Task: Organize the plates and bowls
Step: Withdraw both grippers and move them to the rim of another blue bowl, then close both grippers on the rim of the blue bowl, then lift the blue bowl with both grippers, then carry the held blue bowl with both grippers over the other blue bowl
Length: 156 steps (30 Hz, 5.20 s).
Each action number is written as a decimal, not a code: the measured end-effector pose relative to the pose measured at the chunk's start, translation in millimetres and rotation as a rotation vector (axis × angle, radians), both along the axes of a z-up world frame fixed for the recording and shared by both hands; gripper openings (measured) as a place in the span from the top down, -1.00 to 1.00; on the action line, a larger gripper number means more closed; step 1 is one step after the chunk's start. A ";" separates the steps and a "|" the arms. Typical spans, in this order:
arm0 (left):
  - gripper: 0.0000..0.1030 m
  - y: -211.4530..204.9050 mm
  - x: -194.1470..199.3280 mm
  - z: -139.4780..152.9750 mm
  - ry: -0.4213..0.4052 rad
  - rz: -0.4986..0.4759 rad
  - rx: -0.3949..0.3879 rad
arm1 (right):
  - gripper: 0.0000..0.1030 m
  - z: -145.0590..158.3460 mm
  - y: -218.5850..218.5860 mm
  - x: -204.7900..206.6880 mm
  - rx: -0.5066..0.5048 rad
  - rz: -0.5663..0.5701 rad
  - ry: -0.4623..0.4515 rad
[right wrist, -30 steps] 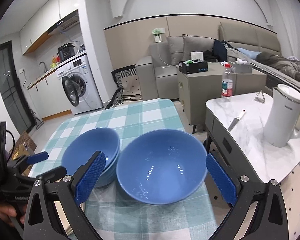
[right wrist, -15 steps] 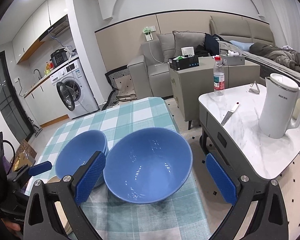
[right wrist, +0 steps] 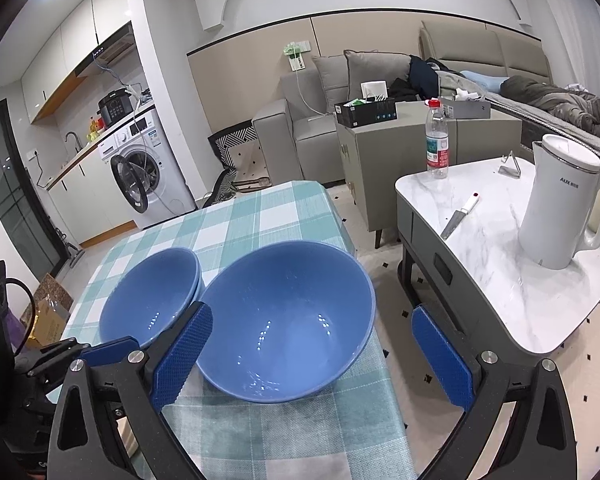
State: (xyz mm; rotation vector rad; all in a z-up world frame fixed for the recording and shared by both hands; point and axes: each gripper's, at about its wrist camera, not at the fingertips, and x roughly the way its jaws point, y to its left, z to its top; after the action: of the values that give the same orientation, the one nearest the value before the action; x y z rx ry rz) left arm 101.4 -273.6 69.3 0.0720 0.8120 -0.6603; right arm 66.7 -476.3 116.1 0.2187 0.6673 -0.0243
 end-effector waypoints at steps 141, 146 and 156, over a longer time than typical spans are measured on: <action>0.26 44.9 10.4 41.8 -0.147 0.153 -0.020 | 0.55 23.0 57.3 5.8 -0.042 0.045 -0.116; 0.26 56.8 11.7 44.7 -0.151 0.172 -0.022 | 0.55 26.2 70.8 12.6 -0.054 0.067 -0.116; 0.26 78.8 11.8 47.0 -0.160 0.207 -0.027 | 0.54 29.0 96.5 25.4 -0.078 0.110 -0.105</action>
State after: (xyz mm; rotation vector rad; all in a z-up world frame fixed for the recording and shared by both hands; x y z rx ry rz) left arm 113.1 -194.8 116.3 0.0157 0.6461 -0.4628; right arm 92.1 -379.8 145.1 0.1073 0.5714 0.0661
